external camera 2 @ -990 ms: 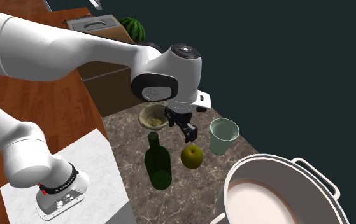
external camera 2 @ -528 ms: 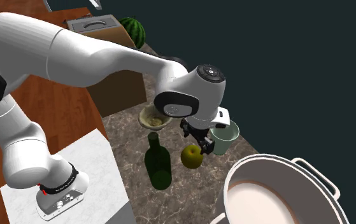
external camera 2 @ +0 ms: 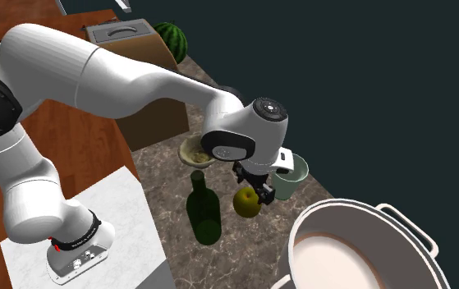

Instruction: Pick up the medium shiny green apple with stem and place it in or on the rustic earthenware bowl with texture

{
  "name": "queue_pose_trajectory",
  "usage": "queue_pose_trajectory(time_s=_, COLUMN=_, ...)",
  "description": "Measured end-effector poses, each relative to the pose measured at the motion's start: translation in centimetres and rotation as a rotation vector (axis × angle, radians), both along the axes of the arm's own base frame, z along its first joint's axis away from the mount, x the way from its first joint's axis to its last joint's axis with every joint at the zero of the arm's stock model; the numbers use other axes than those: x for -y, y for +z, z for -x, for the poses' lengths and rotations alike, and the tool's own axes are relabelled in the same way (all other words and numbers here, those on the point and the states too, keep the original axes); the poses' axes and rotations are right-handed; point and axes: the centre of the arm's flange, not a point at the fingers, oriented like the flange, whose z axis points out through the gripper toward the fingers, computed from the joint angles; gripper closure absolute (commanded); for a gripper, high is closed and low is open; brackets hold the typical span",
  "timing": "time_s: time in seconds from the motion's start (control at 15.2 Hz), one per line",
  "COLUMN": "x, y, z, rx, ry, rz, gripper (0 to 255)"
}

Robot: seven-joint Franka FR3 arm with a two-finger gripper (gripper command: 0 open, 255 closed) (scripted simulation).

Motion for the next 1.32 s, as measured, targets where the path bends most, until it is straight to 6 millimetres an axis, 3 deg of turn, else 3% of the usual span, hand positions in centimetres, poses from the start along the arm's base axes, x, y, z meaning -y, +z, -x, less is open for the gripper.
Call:
queue_pose_trajectory(time_s=0.26, x=0.0, y=-0.1, z=0.0, rx=0.000, ry=0.000, rz=0.000, gripper=0)
queue_pose_trajectory(time_s=0.33, x=0.0, y=-0.1, z=0.0, rx=0.000, ry=0.000, rz=0.000, gripper=255)
queue_pose_trajectory(time_s=0.99, x=0.0, y=0.0, z=0.0, rx=0.001, ry=0.000, rz=0.001, gripper=255)
queue_pose_trajectory(time_s=1.32, x=0.0, y=2.1, z=0.0, rx=0.000, ry=0.000, rz=0.000, gripper=255)
